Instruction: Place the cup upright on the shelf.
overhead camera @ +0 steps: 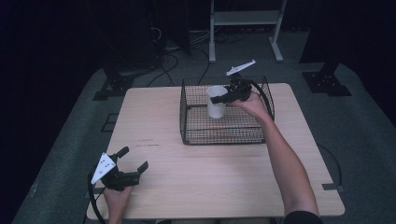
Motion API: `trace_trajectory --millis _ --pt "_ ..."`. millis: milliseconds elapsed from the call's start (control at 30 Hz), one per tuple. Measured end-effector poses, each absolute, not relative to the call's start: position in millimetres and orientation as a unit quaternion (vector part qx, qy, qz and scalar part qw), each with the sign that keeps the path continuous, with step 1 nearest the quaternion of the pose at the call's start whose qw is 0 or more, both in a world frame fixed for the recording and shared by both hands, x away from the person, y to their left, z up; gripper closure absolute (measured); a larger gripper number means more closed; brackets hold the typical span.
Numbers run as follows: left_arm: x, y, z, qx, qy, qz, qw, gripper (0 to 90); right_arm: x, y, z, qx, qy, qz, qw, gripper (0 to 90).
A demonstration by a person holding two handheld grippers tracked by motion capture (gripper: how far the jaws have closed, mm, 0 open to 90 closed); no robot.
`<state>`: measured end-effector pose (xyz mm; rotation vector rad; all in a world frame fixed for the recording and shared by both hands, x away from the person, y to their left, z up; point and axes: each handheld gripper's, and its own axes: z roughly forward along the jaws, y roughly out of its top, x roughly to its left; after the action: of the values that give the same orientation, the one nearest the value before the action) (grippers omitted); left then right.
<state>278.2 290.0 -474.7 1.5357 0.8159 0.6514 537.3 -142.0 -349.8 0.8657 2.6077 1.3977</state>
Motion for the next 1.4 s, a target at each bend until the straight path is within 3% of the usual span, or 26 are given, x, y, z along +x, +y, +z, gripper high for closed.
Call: trace_trajectory --millis 1400 --pt "278.1 290.6 -474.4 0.660 0.353 0.281 0.601 0.0 553.0 -128.7 -394.0 0.293 0.876 0.384 0.019 19.2"
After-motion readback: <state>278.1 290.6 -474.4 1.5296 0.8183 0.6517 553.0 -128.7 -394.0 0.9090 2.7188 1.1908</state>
